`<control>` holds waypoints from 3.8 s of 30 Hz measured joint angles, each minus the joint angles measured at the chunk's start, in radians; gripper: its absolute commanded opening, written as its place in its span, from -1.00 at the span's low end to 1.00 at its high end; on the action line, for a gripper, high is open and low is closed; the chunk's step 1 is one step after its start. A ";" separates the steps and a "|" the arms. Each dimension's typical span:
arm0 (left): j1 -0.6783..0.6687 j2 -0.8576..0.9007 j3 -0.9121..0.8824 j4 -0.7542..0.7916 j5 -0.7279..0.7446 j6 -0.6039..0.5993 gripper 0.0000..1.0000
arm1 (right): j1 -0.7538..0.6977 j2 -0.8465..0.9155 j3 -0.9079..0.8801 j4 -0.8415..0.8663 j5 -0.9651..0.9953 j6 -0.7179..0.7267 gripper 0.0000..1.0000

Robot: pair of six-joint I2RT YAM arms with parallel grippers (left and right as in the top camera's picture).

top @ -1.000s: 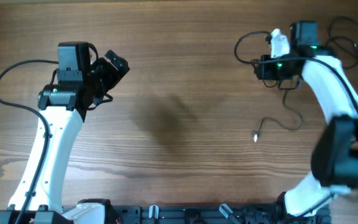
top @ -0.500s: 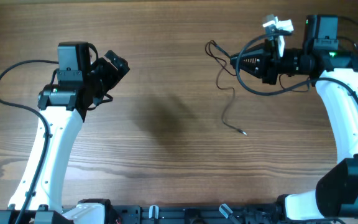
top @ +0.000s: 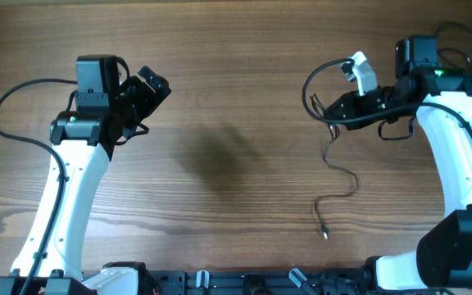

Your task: Untangle cables

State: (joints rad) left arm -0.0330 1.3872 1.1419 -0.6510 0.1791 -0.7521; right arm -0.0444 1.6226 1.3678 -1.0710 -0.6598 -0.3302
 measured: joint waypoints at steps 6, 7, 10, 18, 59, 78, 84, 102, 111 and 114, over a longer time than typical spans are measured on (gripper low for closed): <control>0.000 0.000 0.000 0.000 0.000 0.000 1.00 | 0.032 -0.024 -0.008 0.441 -0.010 0.098 -0.91; 0.000 0.000 0.000 0.000 0.000 0.000 1.00 | 0.036 -0.057 -0.006 0.504 -0.029 0.098 -0.91; 0.000 0.000 0.000 0.000 0.000 0.000 1.00 | 0.037 -0.217 -0.006 0.559 -0.043 0.098 -0.91; 0.000 0.000 0.000 0.000 -0.003 0.000 1.00 | 0.037 -0.435 -0.125 0.315 0.040 0.113 -0.91; 0.000 0.000 0.000 0.000 -0.003 0.000 1.00 | 0.044 -0.522 -0.378 0.563 1.178 0.682 -0.91; 0.000 0.000 0.000 0.000 -0.003 0.000 1.00 | -0.001 -0.510 -0.378 0.737 1.670 0.454 -0.91; 0.000 0.000 0.000 0.000 -0.003 0.000 1.00 | -0.097 -0.409 -0.378 0.687 1.519 0.391 -0.91; 0.000 0.000 0.000 0.000 -0.003 0.000 1.00 | -0.085 0.032 -0.378 0.666 0.720 0.356 0.99; 0.000 0.000 0.000 0.000 -0.003 0.000 1.00 | -0.085 -0.257 -0.319 0.597 0.698 0.359 0.99; 0.000 0.000 0.000 0.000 -0.003 0.000 1.00 | -0.096 -0.344 -0.298 0.436 0.844 0.490 0.99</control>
State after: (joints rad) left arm -0.0330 1.3872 1.1419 -0.6506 0.1757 -0.7521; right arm -0.1406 1.2781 1.0698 -0.6346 0.1844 0.1600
